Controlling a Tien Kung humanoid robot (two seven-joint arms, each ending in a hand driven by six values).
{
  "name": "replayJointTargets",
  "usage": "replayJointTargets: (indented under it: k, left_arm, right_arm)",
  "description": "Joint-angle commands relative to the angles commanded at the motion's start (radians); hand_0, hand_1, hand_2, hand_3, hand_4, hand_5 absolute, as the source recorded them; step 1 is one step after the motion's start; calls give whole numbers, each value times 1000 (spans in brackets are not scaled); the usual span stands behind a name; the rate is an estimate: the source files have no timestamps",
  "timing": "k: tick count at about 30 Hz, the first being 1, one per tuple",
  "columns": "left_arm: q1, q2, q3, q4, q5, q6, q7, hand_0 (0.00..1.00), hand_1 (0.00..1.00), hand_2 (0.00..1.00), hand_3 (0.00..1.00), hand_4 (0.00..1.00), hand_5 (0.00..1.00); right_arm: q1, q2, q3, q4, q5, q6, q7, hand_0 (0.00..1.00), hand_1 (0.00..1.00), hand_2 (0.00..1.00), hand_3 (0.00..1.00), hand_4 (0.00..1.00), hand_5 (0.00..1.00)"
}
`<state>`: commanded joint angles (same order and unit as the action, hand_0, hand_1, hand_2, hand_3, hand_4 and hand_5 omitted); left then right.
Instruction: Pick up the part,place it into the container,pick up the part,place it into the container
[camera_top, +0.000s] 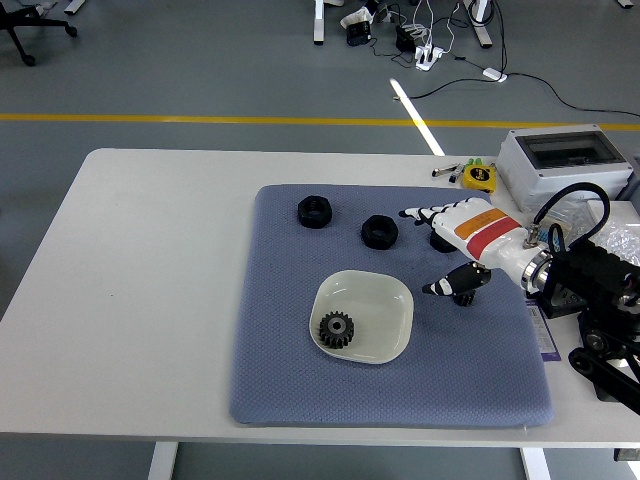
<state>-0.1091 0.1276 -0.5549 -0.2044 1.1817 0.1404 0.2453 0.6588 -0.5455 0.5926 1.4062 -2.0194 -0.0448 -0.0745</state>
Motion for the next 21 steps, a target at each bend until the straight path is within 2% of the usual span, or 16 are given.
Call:
replayJointTargets:
  k: [1,6,7,12,13,18,19,21]
  left_arm:
    - [0,0,0,0,0,-1,1,660,532,552,564,642,610]
    - [1,-1,6,-1,-3,-1,1,660,532,552,564,642,610]
    - [1,-1,7,-2,-4,-1,1,660,533,555,565,643,611]
    - [4,-2,10,-1,-11,3,-2,660,533,555,565,643,611]
    - [4,-3,11,-1,-13,3,-3,660,536,556,566,644,612]
    - [4,-2,12,-1,-14,3,-4,660,536,556,566,644,612]
    - [4,-3,12,-1,-14,4,-4,660,538,556,563,645,614]
    - [4,-3,10,-1,-12,3,-3,660,538,556,563,645,614]
  right_arm:
    - [-2,-2,-5,-6,3,2,1,551,633,735,811,982,232]
    - [-6,5,-25,-69,19,-17,7,551,633,735,811,982,232]
    - [-6,7,-26,-80,23,-21,7,480,617,723,688,929,220]
    - [0,23,-44,-147,82,-28,17,480,617,723,688,929,220]
    - [4,27,-50,-166,98,-27,18,440,596,667,591,865,231]
    - [10,37,-60,-210,140,-25,25,440,596,667,591,865,231]
    - [11,38,-61,-215,146,-26,26,393,531,583,550,804,197]
    - [14,40,-66,-229,161,-28,29,393,531,583,550,804,197]
